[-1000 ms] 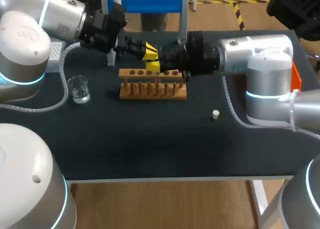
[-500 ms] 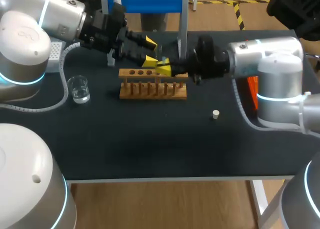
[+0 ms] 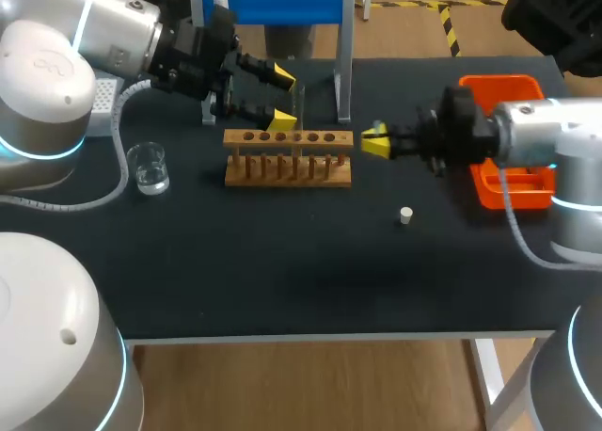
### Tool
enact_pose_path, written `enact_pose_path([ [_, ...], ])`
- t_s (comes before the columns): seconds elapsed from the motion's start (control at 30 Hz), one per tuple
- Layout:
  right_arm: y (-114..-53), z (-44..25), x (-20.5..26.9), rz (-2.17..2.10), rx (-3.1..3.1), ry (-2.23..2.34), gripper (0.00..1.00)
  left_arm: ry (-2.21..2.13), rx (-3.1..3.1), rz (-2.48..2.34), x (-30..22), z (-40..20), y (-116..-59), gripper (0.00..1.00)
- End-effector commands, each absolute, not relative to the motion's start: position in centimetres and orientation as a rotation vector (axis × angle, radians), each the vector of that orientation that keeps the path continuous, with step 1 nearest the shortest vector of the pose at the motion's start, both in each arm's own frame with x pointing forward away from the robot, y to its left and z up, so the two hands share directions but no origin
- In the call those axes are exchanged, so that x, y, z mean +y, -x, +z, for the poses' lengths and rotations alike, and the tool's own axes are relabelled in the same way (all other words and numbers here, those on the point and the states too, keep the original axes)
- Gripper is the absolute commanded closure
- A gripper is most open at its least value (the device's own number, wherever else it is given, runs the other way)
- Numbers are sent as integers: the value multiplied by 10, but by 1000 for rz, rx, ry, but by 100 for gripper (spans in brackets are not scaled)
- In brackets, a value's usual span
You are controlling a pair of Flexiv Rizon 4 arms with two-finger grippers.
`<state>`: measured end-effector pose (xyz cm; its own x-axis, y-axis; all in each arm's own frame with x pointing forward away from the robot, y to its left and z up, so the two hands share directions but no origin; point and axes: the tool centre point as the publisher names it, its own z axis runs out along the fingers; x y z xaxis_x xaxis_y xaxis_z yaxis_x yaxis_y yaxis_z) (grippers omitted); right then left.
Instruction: Invert the test tube, pick up the pipette, mount the tip to pipette, aspirate from beaker and dispense into the tube, eject the tip, return the pipette, and cap with the stopper.
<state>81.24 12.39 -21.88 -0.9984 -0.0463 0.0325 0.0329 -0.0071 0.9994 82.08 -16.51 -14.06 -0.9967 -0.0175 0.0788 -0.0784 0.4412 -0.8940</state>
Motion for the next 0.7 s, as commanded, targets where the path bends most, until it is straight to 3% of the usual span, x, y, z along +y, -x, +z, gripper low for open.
enact_pose_path([
  [0.03,-805,-226,72,-2201,-2170,-4,100,-89,-2618,1631,-166,-141,-820,0],
  [0.7,-800,-257,8,-2181,-2175,105,100,-89,-2618,1631,-166,-141,-820,0],
])
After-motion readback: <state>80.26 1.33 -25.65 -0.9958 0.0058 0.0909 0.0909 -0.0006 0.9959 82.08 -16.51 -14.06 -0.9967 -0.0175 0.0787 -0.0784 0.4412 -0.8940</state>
